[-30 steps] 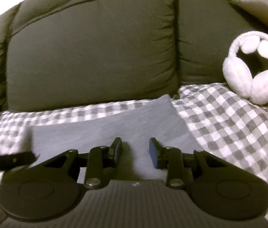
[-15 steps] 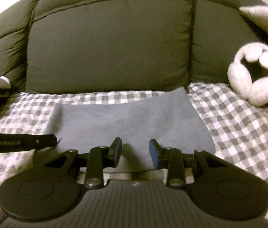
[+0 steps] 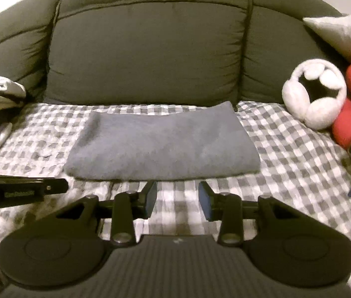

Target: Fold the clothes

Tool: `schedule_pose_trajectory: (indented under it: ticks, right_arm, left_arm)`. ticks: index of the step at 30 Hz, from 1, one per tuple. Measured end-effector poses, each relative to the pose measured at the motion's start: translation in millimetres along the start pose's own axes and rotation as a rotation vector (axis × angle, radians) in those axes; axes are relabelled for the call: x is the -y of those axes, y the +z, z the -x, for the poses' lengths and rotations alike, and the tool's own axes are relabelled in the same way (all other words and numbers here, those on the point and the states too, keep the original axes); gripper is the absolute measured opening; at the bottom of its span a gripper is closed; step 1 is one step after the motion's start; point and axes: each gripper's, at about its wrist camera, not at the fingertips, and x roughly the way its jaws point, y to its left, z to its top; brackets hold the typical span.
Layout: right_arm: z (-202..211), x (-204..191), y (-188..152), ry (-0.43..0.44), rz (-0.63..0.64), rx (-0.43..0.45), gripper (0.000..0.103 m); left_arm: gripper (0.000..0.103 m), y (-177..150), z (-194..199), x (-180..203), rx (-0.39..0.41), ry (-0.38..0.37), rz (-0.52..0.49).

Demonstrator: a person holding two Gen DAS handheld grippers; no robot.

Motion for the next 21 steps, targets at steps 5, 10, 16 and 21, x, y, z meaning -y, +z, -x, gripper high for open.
schedule_pose_trajectory:
  ticks: [5, 10, 16, 21]
  right_arm:
    - [-2, 9, -16, 0.018, 0.004, -0.005, 0.047]
    - [-9, 16, -22, 0.016, -0.014, -0.034, 0.051]
    - [-10, 15, -22, 0.021, -0.016, -0.021, 0.072]
    - [-12, 7, -26, 0.031, 0.003, -0.022, 0.103]
  left_arm:
    - [0.028, -8, 1, 21, 0.019, 0.056, -0.024]
    - [0.034, -13, 0, 28, 0.018, 0.105, -0.021]
    - [0.079, -14, 1, 29, 0.028, 0.149, -0.021]
    - [0.093, -14, -1, 23, 0.025, 0.192, -0.006]
